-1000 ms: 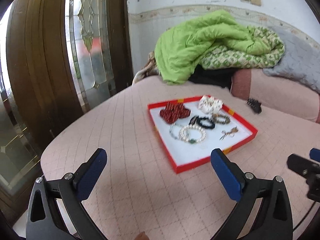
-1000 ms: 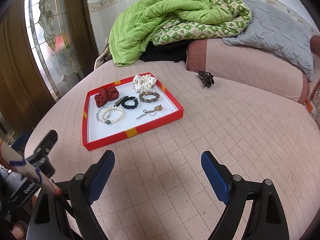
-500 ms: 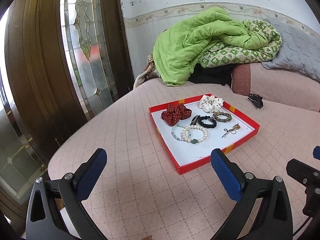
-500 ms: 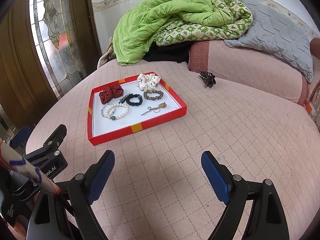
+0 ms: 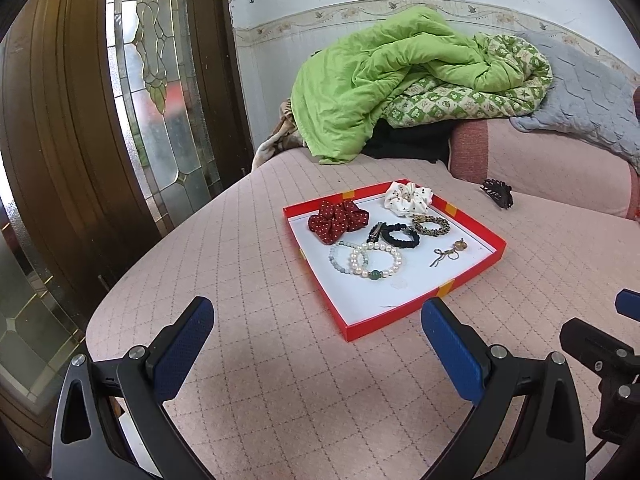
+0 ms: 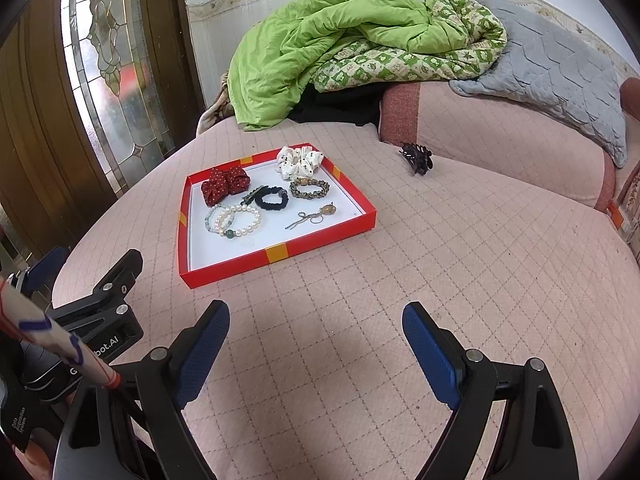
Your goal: Organize jewelry
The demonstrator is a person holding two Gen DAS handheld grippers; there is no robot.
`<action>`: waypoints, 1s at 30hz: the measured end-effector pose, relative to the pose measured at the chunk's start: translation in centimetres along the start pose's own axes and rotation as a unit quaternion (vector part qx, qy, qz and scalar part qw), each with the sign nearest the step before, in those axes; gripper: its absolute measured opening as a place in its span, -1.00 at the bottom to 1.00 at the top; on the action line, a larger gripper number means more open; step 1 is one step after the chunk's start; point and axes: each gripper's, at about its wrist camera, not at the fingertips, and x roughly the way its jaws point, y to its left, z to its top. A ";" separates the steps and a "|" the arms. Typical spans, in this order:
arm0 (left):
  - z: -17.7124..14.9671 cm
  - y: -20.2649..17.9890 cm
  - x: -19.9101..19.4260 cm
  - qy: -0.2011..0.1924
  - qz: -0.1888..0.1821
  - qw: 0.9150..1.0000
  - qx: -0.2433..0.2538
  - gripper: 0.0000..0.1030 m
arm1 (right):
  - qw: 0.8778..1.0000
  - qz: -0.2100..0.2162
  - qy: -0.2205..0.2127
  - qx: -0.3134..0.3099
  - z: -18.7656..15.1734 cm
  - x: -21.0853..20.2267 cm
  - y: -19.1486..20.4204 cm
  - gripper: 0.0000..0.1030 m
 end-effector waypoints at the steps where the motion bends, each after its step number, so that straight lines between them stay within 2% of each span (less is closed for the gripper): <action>1: 0.0 0.1 0.0 0.000 0.000 1.000 -0.001 1.00 | 1.000 0.000 -0.001 -0.001 0.0 0.0 0.0 0.77; 30: 0.3 1.5 0.4 0.008 0.004 1.000 -0.022 1.00 | 1.000 -0.004 0.004 -0.004 -0.1 0.0 0.2 0.78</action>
